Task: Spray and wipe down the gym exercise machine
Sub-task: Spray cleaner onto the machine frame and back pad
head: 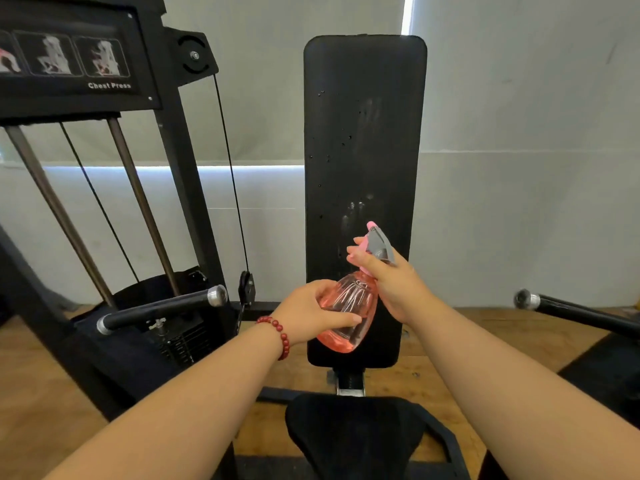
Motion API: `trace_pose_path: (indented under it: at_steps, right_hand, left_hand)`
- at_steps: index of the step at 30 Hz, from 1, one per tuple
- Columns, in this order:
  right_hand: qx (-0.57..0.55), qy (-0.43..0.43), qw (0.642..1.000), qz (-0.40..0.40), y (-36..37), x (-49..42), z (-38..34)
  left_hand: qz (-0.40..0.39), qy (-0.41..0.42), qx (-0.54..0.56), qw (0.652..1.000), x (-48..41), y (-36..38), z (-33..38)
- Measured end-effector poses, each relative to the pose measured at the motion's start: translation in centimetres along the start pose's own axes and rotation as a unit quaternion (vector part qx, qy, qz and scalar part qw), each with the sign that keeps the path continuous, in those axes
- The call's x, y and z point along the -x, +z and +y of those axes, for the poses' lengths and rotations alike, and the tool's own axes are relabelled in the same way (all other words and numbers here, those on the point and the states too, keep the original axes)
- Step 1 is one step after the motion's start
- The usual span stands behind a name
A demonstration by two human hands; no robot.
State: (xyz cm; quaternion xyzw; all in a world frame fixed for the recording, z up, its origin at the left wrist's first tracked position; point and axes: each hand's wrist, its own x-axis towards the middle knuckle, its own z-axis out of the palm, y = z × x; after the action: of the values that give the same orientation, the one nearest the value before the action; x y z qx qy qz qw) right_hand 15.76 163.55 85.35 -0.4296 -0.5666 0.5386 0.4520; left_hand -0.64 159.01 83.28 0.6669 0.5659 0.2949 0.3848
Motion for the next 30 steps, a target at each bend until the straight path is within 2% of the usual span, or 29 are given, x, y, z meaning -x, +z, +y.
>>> trace_pose_path:
  at_steps: [8, 13, 20, 30]
  right_hand:
    - [-0.033, 0.049, 0.998, 0.018, 2.5, 4.3, 3.9]
    - [-0.06, 0.059, 0.996, 0.029, 5.0, 6.9, 4.4]
    - [-0.026, 0.091, 0.994, 0.058, 9.0, 11.1, 5.0]
    - [-0.028, 0.12, 0.992, 0.01, 11.2, 18.0, 8.9]
  left_hand:
    - [-0.022, 0.0, 0.008, 1.0, 3.7, 2.0, -4.1]
    - [-0.001, -0.006, 0.025, 1.0, 7.1, 2.6, -5.1]
    - [0.041, -0.062, 0.042, 0.996, 13.4, 3.3, -6.7]
    - [0.026, -0.163, 0.091, 0.982, 21.9, 7.5, -9.1]
